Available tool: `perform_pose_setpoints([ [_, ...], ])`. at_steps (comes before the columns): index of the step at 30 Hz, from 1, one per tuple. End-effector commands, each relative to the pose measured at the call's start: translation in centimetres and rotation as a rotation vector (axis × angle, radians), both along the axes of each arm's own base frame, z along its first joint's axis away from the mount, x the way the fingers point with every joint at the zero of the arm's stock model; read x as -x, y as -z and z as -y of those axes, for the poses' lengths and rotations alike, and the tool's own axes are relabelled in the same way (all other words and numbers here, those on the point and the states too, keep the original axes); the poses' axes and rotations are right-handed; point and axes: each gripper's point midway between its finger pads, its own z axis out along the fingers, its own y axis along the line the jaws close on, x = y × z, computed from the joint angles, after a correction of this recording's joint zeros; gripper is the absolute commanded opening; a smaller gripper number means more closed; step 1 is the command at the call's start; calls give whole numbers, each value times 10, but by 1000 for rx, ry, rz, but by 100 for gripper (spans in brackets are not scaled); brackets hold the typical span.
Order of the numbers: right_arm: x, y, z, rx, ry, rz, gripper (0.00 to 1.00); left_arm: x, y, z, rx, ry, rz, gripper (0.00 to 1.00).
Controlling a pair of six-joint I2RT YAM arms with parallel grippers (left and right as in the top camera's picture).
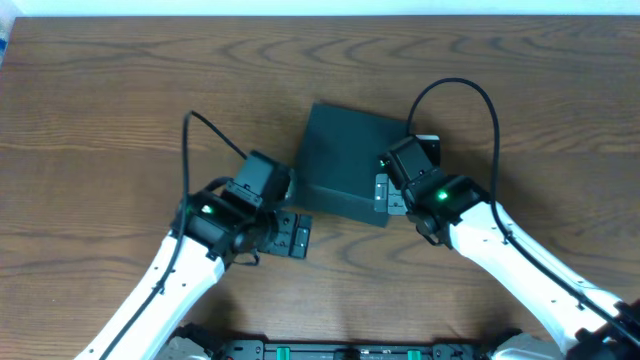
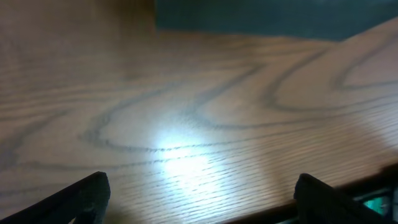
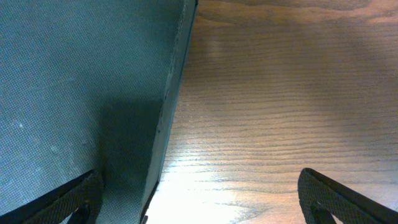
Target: Pack container
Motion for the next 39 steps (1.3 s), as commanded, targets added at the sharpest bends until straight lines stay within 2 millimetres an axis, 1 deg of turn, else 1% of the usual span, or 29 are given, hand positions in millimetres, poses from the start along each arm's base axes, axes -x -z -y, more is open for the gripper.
perform_pose_setpoints([
  [1,9,27,6,42,9,-83,99,8,17,-5,-47,-29,-18,95],
  [5,10,30,7,48,9,-91,99,12,29,-1,-43,-30,-25,96],
  [10,10,30,6,44,9,-90,99,7,31,3,-29,-26,-2,96],
  [12,9,30,2,27,4,-89,99,5,31,5,-21,-27,9,95],
  [16,4,28,-12,-38,-18,-74,99,-1,30,7,-14,-29,36,96],
  [21,1,26,-22,-62,-40,-51,99,-10,33,2,-55,-44,64,95],
  [24,1,26,-25,-63,-47,-47,99,-14,39,1,-81,-50,61,95],
  [30,3,27,-24,-58,-47,-56,99,-18,56,3,-110,-47,21,95],
  [34,8,34,-20,-43,-45,-78,99,-20,66,4,-126,-46,-2,96],
  [39,17,52,-14,-38,-41,-89,99,-22,69,4,-137,-47,0,96],
])
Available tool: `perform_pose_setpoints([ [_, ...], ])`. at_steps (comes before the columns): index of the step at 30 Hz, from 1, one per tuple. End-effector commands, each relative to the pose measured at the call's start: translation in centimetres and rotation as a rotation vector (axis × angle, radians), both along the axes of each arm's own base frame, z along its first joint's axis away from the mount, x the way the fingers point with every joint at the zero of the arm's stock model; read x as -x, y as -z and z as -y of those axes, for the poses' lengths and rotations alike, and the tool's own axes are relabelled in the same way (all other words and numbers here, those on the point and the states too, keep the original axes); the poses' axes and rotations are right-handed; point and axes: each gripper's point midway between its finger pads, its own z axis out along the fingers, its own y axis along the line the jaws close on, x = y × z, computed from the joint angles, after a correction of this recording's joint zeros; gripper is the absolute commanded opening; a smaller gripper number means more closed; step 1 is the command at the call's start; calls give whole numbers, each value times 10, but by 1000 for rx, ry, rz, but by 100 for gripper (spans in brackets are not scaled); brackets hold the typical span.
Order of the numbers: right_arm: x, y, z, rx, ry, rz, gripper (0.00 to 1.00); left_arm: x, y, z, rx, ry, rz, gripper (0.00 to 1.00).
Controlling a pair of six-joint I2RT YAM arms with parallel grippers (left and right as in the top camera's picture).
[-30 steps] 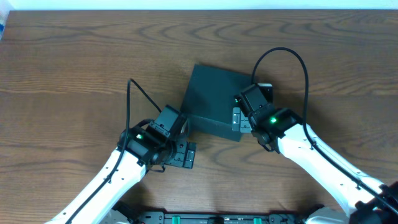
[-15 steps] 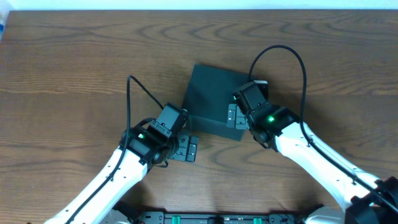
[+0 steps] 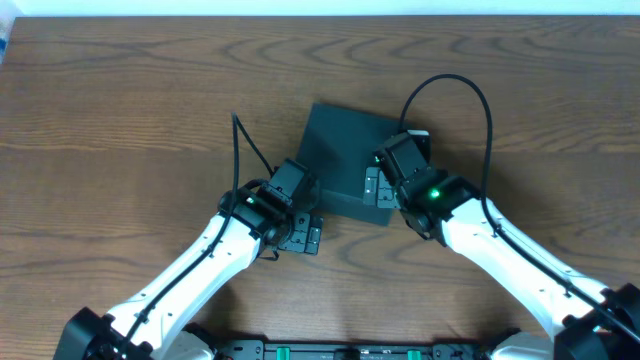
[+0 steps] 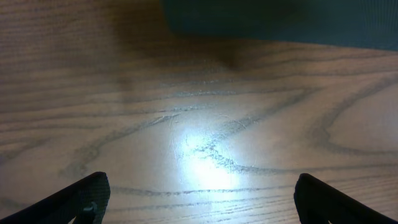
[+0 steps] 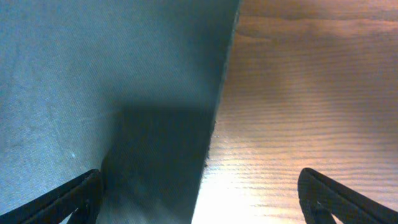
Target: Pack container
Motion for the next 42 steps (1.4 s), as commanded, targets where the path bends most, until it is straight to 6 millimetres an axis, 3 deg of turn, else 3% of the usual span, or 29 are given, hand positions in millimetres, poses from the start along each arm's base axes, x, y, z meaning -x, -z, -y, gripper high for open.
perform_pose_setpoints([
  [1,31,45,11,65,-28,-126,99,-2,3,-6,-36,-11,15,95],
  [22,29,46,9,53,-25,-110,99,-3,28,-15,-60,-33,55,96],
  [29,27,46,12,64,-18,-99,99,-14,31,-8,-31,-39,106,96],
  [42,27,48,16,70,13,-92,99,-15,58,-6,-60,-42,48,96],
])
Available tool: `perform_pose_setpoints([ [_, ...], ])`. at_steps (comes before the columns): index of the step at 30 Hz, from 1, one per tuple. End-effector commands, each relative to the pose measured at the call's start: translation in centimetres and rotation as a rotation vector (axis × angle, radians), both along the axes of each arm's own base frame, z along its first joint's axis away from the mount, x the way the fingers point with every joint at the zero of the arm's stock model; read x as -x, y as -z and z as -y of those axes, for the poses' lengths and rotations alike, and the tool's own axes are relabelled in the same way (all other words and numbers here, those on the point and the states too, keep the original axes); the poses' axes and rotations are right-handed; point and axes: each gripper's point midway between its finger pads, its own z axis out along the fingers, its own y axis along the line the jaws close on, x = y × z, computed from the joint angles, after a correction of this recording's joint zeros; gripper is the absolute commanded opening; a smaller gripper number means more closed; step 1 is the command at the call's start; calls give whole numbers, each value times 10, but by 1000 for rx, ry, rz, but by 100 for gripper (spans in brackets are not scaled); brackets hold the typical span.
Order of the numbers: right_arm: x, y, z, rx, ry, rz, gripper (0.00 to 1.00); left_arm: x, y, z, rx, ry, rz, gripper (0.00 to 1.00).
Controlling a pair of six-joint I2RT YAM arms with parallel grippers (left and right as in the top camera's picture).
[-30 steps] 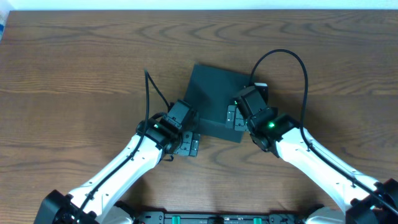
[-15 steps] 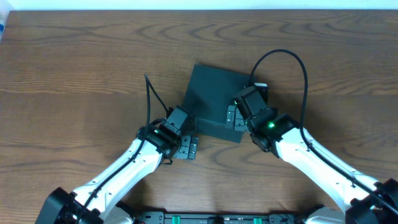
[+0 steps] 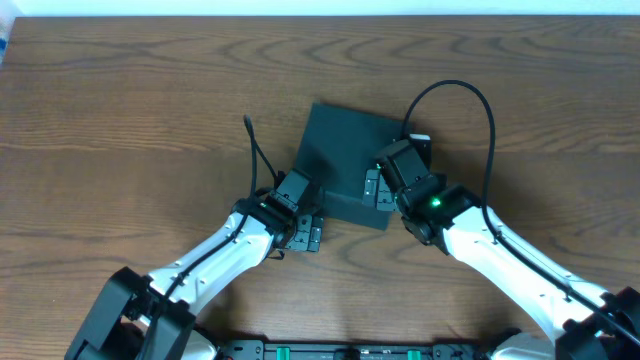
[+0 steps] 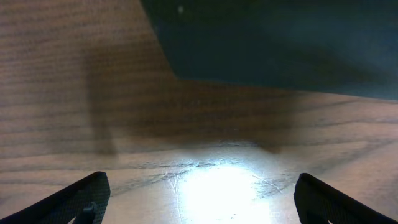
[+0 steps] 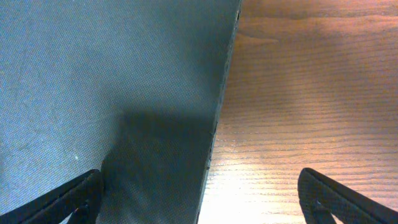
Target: Pack container
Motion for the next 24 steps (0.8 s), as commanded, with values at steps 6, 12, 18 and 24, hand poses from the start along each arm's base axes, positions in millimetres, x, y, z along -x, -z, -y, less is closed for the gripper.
perform_pose_setpoints([
  [6,25,43,15,91,-10,-116,99,-9,1,4,11,-13,43,96],
  [12,25,43,15,92,-10,-118,99,-24,-5,11,37,-18,108,96],
  [18,25,43,15,92,-10,-118,99,-32,-3,12,37,-25,135,96],
  [24,25,43,15,92,-10,-118,99,-35,10,14,28,-25,123,95],
])
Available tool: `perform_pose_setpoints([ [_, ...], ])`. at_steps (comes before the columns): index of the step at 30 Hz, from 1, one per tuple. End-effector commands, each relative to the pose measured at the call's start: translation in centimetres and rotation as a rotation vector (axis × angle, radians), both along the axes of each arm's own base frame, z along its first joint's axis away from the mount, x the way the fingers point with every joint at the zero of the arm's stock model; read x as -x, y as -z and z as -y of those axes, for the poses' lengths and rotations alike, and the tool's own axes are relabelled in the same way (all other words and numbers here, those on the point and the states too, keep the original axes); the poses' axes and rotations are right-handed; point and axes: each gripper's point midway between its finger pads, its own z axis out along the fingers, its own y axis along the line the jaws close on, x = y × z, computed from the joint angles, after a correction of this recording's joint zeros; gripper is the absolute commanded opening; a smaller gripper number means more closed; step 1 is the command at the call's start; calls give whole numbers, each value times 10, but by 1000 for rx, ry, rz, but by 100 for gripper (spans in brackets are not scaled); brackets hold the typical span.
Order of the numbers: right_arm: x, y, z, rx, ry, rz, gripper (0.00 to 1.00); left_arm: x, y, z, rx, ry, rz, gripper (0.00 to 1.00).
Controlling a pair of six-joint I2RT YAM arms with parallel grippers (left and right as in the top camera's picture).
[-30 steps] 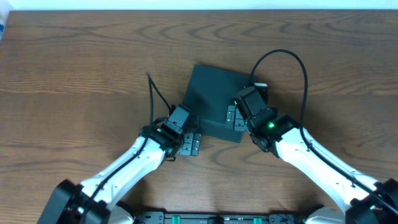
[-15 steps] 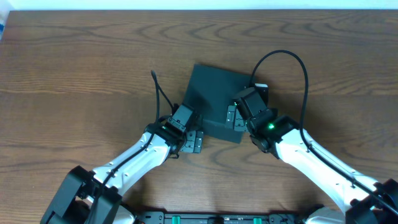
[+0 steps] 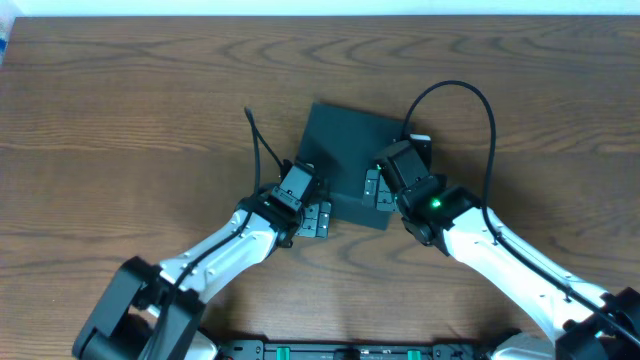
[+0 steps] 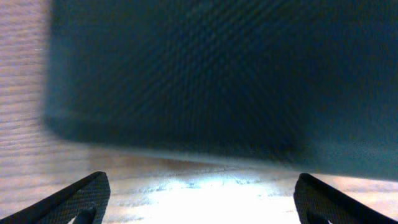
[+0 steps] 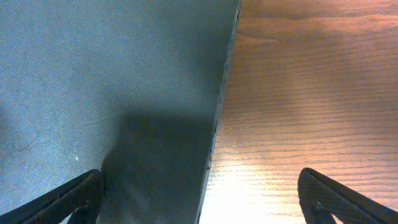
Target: Pack container
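Note:
A dark green fabric-covered container (image 3: 345,150) lies shut in the middle of the table. My left gripper (image 3: 316,219) is open at its near left side. In the left wrist view the container's side (image 4: 217,74) fills most of the frame, just beyond the left gripper (image 4: 199,208), whose fingertips (image 4: 87,199) stand wide apart over bare wood. My right gripper (image 3: 378,190) is open at the near right part of the container. It straddles the container's edge (image 5: 214,124), one finger (image 5: 74,199) over the container (image 5: 93,74), the other over the table.
The wooden table (image 3: 120,100) spreads on all sides of the container. Black cables loop above each arm, the left cable (image 3: 262,150) and the right cable (image 3: 485,100). Both forearms reach in from the near edge.
My left gripper has moved closer to the container's near left side, which now fills its wrist view. The right gripper and the container have not moved.
At first my left gripper was open over bare table to the left of the container, the right gripper open at its right edge. The left gripper then stood nearer the container's near left corner at each moment. The right gripper shifted slightly onto the container and stayed.

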Motion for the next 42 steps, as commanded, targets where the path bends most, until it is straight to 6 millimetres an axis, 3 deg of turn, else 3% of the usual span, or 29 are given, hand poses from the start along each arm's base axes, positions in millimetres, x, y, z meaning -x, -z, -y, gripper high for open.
perform_pose_setpoints([
  [1,25,43,15,97,-13,-123,99,0,10,-4,-29,-12,-6,95],
  [12,25,43,15,97,-13,-123,99,-17,8,6,0,-3,60,95],
  [19,24,42,17,105,-10,-117,99,-13,8,11,28,12,38,96],
  [30,35,7,25,79,-5,-75,99,-6,-37,13,82,18,66,96],
  [34,43,8,30,88,13,-102,99,-3,-45,10,85,18,70,95],
  [42,37,5,36,114,32,-68,99,-1,-47,9,85,18,68,96],
])
